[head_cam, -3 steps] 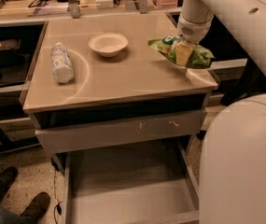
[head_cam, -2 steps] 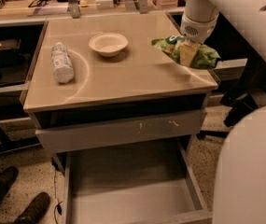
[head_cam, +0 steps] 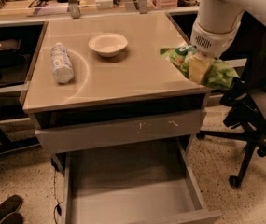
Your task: Place green rice chip bag into middle drawer
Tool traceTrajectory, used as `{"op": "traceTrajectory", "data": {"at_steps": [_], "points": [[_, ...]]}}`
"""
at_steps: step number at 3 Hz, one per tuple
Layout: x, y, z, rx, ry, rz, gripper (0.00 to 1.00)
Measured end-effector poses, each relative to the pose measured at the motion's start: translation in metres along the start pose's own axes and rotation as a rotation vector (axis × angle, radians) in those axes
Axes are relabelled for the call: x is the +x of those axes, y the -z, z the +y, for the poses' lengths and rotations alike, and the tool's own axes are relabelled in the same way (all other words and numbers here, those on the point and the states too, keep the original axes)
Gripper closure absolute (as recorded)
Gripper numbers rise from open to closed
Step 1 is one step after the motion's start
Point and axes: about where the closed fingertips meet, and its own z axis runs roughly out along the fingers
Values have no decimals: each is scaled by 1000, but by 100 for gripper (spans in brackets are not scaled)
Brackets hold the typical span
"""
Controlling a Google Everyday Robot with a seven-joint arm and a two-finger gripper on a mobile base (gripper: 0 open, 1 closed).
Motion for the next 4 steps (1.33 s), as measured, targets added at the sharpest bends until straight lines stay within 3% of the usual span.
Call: {"op": "traceTrajectory", "data": {"at_steps": [1, 2, 3, 4], "points": [[15, -13, 16, -12, -2, 44, 100], [13, -14, 14, -11, 1, 41, 100], [30, -21, 46, -64, 4, 60, 100], [59, -41, 107, -179, 21, 118, 100]]}}
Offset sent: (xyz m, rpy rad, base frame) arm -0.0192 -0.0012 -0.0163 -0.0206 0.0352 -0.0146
